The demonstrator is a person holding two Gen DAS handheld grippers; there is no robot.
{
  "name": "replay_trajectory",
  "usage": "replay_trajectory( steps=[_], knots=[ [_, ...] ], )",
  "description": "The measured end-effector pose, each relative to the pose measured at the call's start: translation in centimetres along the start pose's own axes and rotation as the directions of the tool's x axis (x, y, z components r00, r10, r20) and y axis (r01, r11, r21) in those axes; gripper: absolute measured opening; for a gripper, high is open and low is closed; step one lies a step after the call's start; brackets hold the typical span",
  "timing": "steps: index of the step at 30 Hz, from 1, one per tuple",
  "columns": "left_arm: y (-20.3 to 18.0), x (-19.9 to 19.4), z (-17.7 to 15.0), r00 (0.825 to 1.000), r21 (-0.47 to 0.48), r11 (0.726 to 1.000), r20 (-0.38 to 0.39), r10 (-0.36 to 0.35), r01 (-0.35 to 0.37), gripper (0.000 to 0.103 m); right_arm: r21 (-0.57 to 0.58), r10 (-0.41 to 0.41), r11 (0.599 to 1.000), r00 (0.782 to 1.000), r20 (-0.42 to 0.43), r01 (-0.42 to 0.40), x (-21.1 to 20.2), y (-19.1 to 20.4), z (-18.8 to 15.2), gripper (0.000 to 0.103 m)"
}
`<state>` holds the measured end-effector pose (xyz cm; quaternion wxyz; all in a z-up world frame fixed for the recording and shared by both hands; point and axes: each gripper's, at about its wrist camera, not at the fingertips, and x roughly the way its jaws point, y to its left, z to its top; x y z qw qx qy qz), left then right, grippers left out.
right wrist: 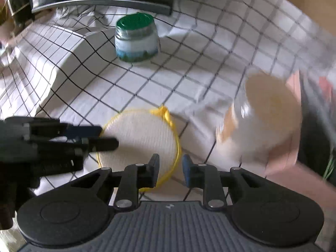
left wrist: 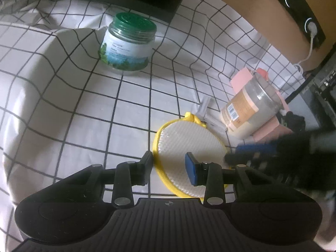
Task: Organize soft objects
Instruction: 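Close the left tool on the yellow rim of the round sponge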
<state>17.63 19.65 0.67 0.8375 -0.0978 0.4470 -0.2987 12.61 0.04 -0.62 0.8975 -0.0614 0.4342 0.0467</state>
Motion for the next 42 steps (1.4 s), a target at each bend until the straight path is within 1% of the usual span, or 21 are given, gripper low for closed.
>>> replay_trajectory(
  steps=[2,3,7,8,10,13,15,16,18,20,23,25,28,29,32,33,35,37,38,40,42],
  knots=[
    [-0.1,0.4,0.3,1.000,-0.011,1.000,-0.003,-0.012,0.012,0.038,0.027,0.023,0.999,1.000,0.017,-0.023,0.5,-0.2,-1.2,0.024],
    [-0.2,0.6,0.4,1.000,-0.011,1.000,-0.001,-0.010,0.010,0.038,0.044,0.028,0.999,0.999,0.041,-0.029,0.6,-0.3,-1.6,0.024],
    [-0.2,1.2,1.1,1.000,-0.027,1.000,-0.004,-0.008,0.008,0.038,0.075,0.054,0.995,0.995,0.089,-0.061,0.4,-0.7,-2.6,0.024],
    [-0.1,1.3,1.3,1.000,-0.034,0.999,-0.006,-0.002,0.001,0.035,0.083,0.061,0.994,0.994,0.096,-0.069,0.4,-0.8,-2.8,0.024],
    [-0.1,1.4,1.6,1.000,-0.046,0.999,-0.013,0.013,-0.014,0.034,0.094,0.075,0.992,0.992,0.102,-0.084,0.4,-1.1,-3.1,0.024],
    [-0.8,1.8,2.1,0.999,-0.006,1.000,-0.035,0.030,-0.031,0.035,0.073,0.084,0.993,0.990,0.111,-0.093,0.3,-1.1,-3.5,0.024],
    [-1.5,2.1,2.4,0.998,0.015,0.999,-0.055,0.040,-0.040,0.042,0.063,0.088,0.993,0.989,0.123,-0.096,0.3,-1.2,-3.7,0.024],
    [-1.8,2.2,2.6,0.997,0.024,0.999,-0.070,0.037,-0.036,0.047,0.075,0.094,0.992,0.988,0.125,-0.104,0.3,-1.3,-3.8,0.024],
    [-1.9,2.5,2.9,0.996,0.029,0.999,-0.080,0.039,-0.037,0.047,0.077,0.104,0.990,0.986,0.128,-0.114,0.2,-1.6,-4.0,0.024],
    [-1.9,2.6,3.0,0.996,0.026,0.999,-0.077,0.047,-0.045,0.044,0.082,0.106,0.990,0.985,0.137,-0.118,-0.3,-2.1,-4.2,0.024],
    [-2.5,2.6,2.8,0.994,0.052,0.996,-0.080,0.080,-0.076,0.042,0.124,0.076,0.987,0.978,0.196,-0.102,-1.5,-3.4,-4.2,0.024],
    [-2.6,2.5,2.6,0.993,0.044,0.996,-0.081,0.082,-0.078,0.042,0.139,0.065,0.986,0.979,0.194,-0.093,-1.3,-4.2,-3.7,0.024],
    [-2.5,2.1,2.3,0.993,0.013,0.997,-0.083,0.081,-0.080,0.042,0.144,0.123,0.979,0.981,0.153,-0.145,0.1,-4.7,-3.4,0.024],
    [-2.4,2.0,2.2,0.993,0.005,0.996,-0.082,0.087,-0.087,0.040,0.137,0.133,0.979,0.981,0.142,-0.153,0.6,-4.5,-3.4,0.024],
    [-2.3,1.6,1.7,0.993,-0.011,0.995,-0.074,0.095,-0.097,0.039,0.102,0.129,0.984,0.979,0.160,-0.146,0.9,-3.8,-3.7,0.024],
    [-2.4,1.6,1.6,0.993,-0.011,0.995,-0.071,0.095,-0.096,0.040,0.095,0.129,0.985,0.978,0.163,-0.145,0.9,-3.7,-3.8,0.024],
    [-2.5,1.6,1.5,0.996,-0.025,0.997,-0.065,0.068,-0.070,0.049,0.088,0.137,0.984,0.976,0.170,-0.153,0.9,-3.9,-4.1,0.024],
    [-2.4,1.5,1.4,0.996,-0.058,0.997,-0.082,0.044,-0.048,0.050,0.086,0.146,0.983,0.974,0.175,-0.163,0.8,-4.1,-4.4,0.024],
    [-2.5,1.4,1.4,0.994,-0.069,0.996,-0.096,0.042,-0.049,0.050,0.083,0.149,0.983,0.972,0.179,-0.166,0.8,-4.2,-4.6,0.024],
    [-2.9,0.6,1.4,0.995,-0.067,0.997,-0.099,0.028,-0.035,0.050,0.068,0.154,0.983,0.970,0.189,-0.170,0.5,-4.5,-5.1,0.024],
    [-3.4,-0.3,1.5,0.995,-0.056,0.998,-0.096,-0.007,0.001,0.050,0.055,0.153,0.985,0.969,0.196,-0.166,0.4,-4.6,-5.3,0.024]
  ],
)
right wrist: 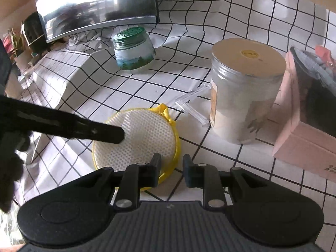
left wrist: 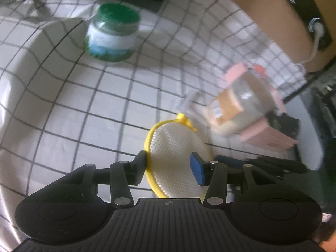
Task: Organize soft objects
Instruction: 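Close the left tool on the yellow rim of the round sponge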
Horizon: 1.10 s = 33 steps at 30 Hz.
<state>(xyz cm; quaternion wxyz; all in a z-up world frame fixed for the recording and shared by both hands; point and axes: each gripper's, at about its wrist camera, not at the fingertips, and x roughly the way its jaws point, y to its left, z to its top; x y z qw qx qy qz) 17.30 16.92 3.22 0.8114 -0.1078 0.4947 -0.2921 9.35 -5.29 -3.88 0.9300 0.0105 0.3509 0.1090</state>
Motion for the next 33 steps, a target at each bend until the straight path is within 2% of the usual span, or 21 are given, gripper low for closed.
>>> replay_trajectory(
  steps=[4,7,9,10,12,13,15,17,18,20,22,27,33],
  knots=[
    [0.5,-0.4,0.0,0.995,-0.073,0.993,-0.021,-0.098,0.096,0.052,-0.021,-0.005,1.000,1.000,0.016,0.006,-0.5,-0.2,-0.6,0.024],
    [0.6,0.6,-0.4,0.995,-0.106,0.992,-0.062,-0.079,0.072,0.057,-0.030,0.000,1.000,1.000,0.020,0.001,-1.0,-0.4,-1.1,0.024],
    [0.1,1.2,-0.8,0.993,-0.093,0.993,-0.086,-0.078,0.070,0.071,-0.048,0.001,0.999,1.000,0.022,0.001,-1.2,-0.2,-1.3,0.024],
    [-0.4,1.5,-1.1,0.990,-0.083,0.992,-0.100,-0.100,0.092,0.083,-0.061,0.002,0.998,1.000,0.025,-0.001,-1.4,-0.1,-1.5,0.024],
    [-1.1,1.7,-1.4,0.985,-0.069,0.990,-0.109,-0.131,0.124,0.093,-0.080,0.010,0.997,0.999,0.033,-0.008,-1.6,0.2,-1.8,0.024],
    [-1.5,1.6,-1.5,0.988,-0.057,0.991,-0.097,-0.123,0.118,0.093,-0.090,0.010,0.996,0.999,0.038,-0.006,-1.8,0.3,-2.0,0.024],
    [-1.7,1.7,-1.5,0.992,-0.053,0.993,-0.073,-0.107,0.103,0.091,-0.090,0.012,0.996,0.999,0.042,-0.008,-2.0,0.3,-2.3,0.024],
    [-1.7,1.8,-1.4,0.995,-0.068,0.994,-0.053,-0.089,0.085,0.084,-0.077,0.018,0.997,0.999,0.041,-0.015,-2.2,0.0,-2.5,0.024],
    [-1.6,1.9,-1.5,0.996,-0.071,0.995,-0.047,-0.071,0.067,0.074,-0.075,0.017,0.997,0.999,0.040,-0.014,-2.3,0.0,-2.5,0.024],
    [-1.6,1.8,-1.5,0.999,-0.066,0.998,-0.034,-0.016,0.014,0.048,-0.081,0.013,0.997,0.999,0.040,-0.009,-2.4,0.0,-2.6,0.024],
    [-1.3,1.6,-1.7,0.999,-0.072,0.997,-0.023,0.026,-0.028,0.033,-0.082,0.008,0.997,0.999,0.041,-0.005,-2.5,0.0,-2.8,0.024],
    [-0.5,1.3,-2.3,1.000,-0.096,0.995,-0.012,0.002,-0.003,0.032,-0.088,-0.004,0.996,0.999,0.045,0.008,-2.7,0.4,-3.1,0.024],
    [-0.5,1.2,-2.6,0.999,-0.093,0.996,-0.053,0.012,-0.016,0.029,-0.114,-0.013,0.993,0.999,0.041,0.018,-2.9,1.3,-3.1,0.024]
  ],
)
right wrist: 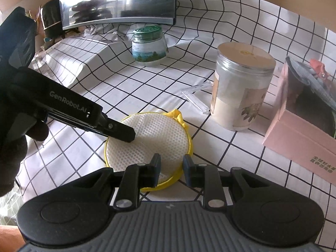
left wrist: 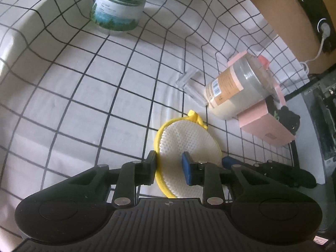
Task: Organize soft objects
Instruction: 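Close the left tool on the yellow rim of the round sponge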
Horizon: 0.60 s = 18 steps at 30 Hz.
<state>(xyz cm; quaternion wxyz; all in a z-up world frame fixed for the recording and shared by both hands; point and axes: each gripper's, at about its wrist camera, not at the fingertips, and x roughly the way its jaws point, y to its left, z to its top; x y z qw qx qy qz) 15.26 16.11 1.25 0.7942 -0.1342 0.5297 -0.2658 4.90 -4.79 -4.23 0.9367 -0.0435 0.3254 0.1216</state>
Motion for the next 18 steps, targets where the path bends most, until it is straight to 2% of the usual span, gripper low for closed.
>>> replay_trajectory(
  steps=[4,5,7,9,11,14,16,18],
  knots=[
    [-0.5,0.7,-0.5,0.992,0.021,0.993,-0.047,-0.113,0.114,0.024,-0.013,0.072,0.997,0.997,-0.003,-0.072,-0.7,1.0,0.0,0.024],
    [-0.9,1.0,-0.7,0.991,0.039,0.991,-0.059,-0.123,0.125,0.024,-0.039,0.069,0.997,0.998,-0.004,-0.069,-0.8,1.7,-0.1,0.024],
    [-1.5,1.4,-1.1,0.993,0.070,0.992,-0.066,-0.097,0.102,0.023,-0.103,0.062,0.993,0.998,-0.013,-0.063,-0.9,3.0,-0.2,0.024],
    [-1.6,1.4,-1.2,0.994,0.068,0.993,-0.052,-0.096,0.100,0.023,-0.111,0.066,0.992,0.998,-0.008,-0.066,-1.6,2.9,-0.1,0.024],
    [-1.7,1.4,-1.3,0.994,0.062,0.993,-0.049,-0.098,0.101,0.023,-0.056,0.025,0.998,0.999,0.026,-0.024,-2.8,1.6,0.3,0.024],
    [-1.3,1.3,-1.3,0.993,0.046,0.992,-0.039,-0.115,0.116,0.023,0.077,-0.089,0.993,0.995,0.044,0.085,-4.0,-1.9,0.4,0.030],
    [-0.7,1.5,-1.3,0.989,0.006,0.990,-0.030,-0.142,0.143,0.023,0.158,-0.090,0.983,0.996,0.003,0.089,-3.6,-3.9,0.2,0.030],
    [-0.3,1.7,-1.3,0.985,-0.027,0.985,-0.022,-0.171,0.170,0.023,0.188,-0.066,0.980,0.997,-0.042,0.072,-2.7,-4.6,-0.3,0.030]
  ],
)
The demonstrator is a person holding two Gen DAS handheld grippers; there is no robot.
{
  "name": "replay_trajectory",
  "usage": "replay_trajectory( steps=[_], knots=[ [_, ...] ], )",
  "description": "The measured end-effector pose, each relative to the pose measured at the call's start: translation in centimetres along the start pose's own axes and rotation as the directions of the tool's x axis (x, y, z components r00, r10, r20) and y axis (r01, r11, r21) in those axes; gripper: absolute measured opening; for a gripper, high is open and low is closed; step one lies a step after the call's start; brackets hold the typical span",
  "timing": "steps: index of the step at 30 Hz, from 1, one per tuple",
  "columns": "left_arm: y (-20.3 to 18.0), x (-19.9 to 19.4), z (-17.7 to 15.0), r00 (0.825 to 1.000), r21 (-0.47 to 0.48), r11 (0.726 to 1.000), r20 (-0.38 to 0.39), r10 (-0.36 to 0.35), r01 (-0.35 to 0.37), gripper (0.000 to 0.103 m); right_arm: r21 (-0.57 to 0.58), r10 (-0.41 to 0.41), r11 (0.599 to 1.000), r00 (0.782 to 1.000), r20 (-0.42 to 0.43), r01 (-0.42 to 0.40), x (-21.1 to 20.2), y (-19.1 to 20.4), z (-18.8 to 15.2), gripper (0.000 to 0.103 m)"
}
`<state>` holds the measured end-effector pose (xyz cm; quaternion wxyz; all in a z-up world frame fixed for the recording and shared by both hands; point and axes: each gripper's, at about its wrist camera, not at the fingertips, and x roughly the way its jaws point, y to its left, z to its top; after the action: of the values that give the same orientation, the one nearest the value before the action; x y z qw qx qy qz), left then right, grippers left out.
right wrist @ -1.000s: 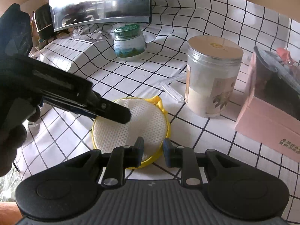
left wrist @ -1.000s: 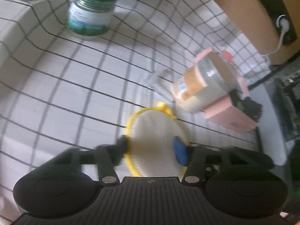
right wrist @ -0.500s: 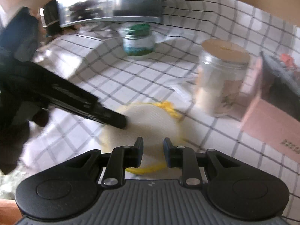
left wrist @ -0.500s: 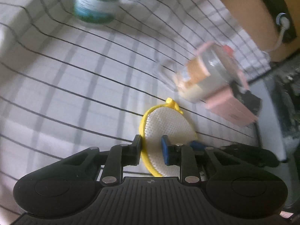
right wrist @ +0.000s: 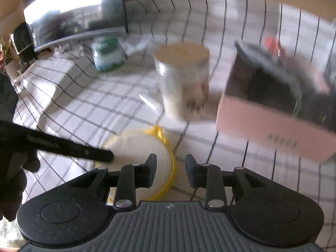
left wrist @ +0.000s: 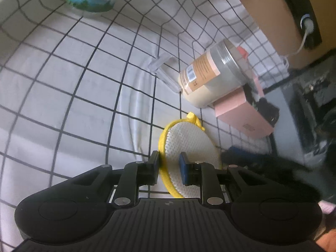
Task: Organize soft objects
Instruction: 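Close the left tool on the yellow rim of the round sponge, then carry the sponge over the pink box and open the left tool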
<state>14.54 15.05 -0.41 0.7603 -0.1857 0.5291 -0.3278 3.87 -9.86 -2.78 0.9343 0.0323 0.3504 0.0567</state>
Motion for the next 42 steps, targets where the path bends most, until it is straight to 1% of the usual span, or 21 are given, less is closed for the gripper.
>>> replay_trajectory(
  steps=[3,4,6,9,11,12,14,16,18,20,21,23,24,25,28,33,35,37,39,41,42],
  knots=[
    [0.0,0.2,0.0,1.000,-0.008,1.000,0.009,-0.010,0.010,0.023,-0.047,0.019,0.999,1.000,-0.026,-0.020,0.8,0.7,-1.2,0.029],
    [-0.1,0.2,0.0,1.000,-0.005,1.000,0.011,-0.011,0.011,0.024,-0.072,0.007,0.997,1.000,-0.004,-0.008,0.8,1.0,-1.7,0.029],
    [-0.1,0.3,0.0,0.999,-0.013,0.999,0.007,-0.037,0.038,0.031,-0.114,0.007,0.993,1.000,0.023,-0.004,0.6,1.3,-2.3,0.029],
    [0.0,0.2,0.0,0.995,-0.031,0.994,0.002,-0.102,0.102,0.033,-0.099,0.044,0.994,0.998,0.033,-0.041,0.5,0.1,-2.6,0.029],
    [-0.2,0.5,0.0,0.992,-0.030,0.992,-0.018,-0.125,0.124,0.042,-0.080,0.071,0.995,0.997,0.034,-0.068,0.4,-0.7,-2.8,0.029],
    [-0.3,0.7,0.0,0.990,-0.031,0.991,-0.034,-0.133,0.132,0.044,-0.073,0.084,0.994,0.996,0.034,-0.082,0.4,-1.0,-2.9,0.029],
    [-0.5,1.4,0.0,0.977,-0.037,0.979,-0.065,-0.203,0.201,0.044,-0.067,0.110,0.992,0.993,0.039,-0.107,0.4,-1.5,-3.0,0.030],
    [-0.7,1.6,-0.1,0.957,-0.064,0.959,-0.067,-0.281,0.277,0.044,-0.062,0.129,0.990,0.991,0.044,-0.126,0.4,-2.0,-3.1,0.030],
    [-1.2,1.7,-0.1,0.956,-0.049,0.957,-0.058,-0.288,0.286,0.044,-0.060,0.142,0.988,0.989,0.050,-0.139,0.3,-2.4,-3.2,0.030],
    [-1.9,2.1,0.1,0.973,-0.030,0.974,-0.058,-0.225,0.224,0.039,-0.067,0.156,0.986,0.986,0.055,-0.152,0.3,-2.7,-3.4,0.030],
    [-2.1,2.3,0.1,0.977,-0.022,0.979,-0.057,-0.206,0.205,0.036,-0.069,0.162,0.985,0.985,0.056,-0.158,0.4,-2.8,-3.4,0.030],
    [-2.9,2.7,0.2,0.987,0.008,0.988,-0.052,-0.152,0.152,0.022,-0.074,0.172,0.983,0.983,0.060,-0.167,0.4,-2.9,-3.5,0.030],
    [-3.4,2.9,0.2,0.993,0.023,0.994,-0.051,-0.110,0.111,0.018,-0.075,0.176,0.982,0.983,0.061,-0.171,0.4,-3.0,-3.4,0.030],
    [-3.6,2.9,0.2,0.996,0.026,0.996,-0.046,-0.080,0.081,0.020,-0.074,0.181,0.982,0.982,0.059,-0.176,0.5,-3.2,-3.4,0.030],
    [-2.9,2.3,0.2,0.998,-0.006,0.998,-0.029,-0.060,0.060,0.019,-0.074,0.186,0.980,0.982,0.040,-0.183,0.6,-3.2,-2.9,0.030],
    [-2.8,-0.7,0.8,0.996,0.027,1.000,0.086,-0.010,0.008,0.018,-0.124,0.195,0.974,0.981,0.022,-0.191,0.2,-1.2,-0.8,0.030],
    [-2.7,-2.8,1.2,0.986,0.066,0.995,0.155,0.067,-0.078,0.018,-0.163,0.190,0.970,0.981,0.030,-0.183,0.0,0.8,0.6,0.030],
    [-2.2,-5.0,1.6,0.964,0.104,0.980,0.224,0.144,-0.171,0.018,-0.193,0.157,0.969,0.988,-0.001,-0.154,0.2,3.1,3.0,0.030],
    [-1.4,-6.7,2.1,0.940,0.113,0.965,0.280,0.196,-0.235,0.018,-0.183,0.135,0.972,0.987,-0.083,-0.148,0.7,5.1,6.9,0.030],
    [-0.5,-8.3,2.5,0.908,0.112,0.950,0.343,0.239,-0.293,0.018,-0.154,0.138,0.975,0.981,-0.136,-0.158,0.8,6.2,11.3,0.030],
    [0.0,-8.9,2.7,0.897,0.104,0.946,0.364,0.250,-0.306,0.018,-0.150,0.142,0.974,0.976,-0.166,-0.167,1.0,6.9,13.3,0.030]
  ],
)
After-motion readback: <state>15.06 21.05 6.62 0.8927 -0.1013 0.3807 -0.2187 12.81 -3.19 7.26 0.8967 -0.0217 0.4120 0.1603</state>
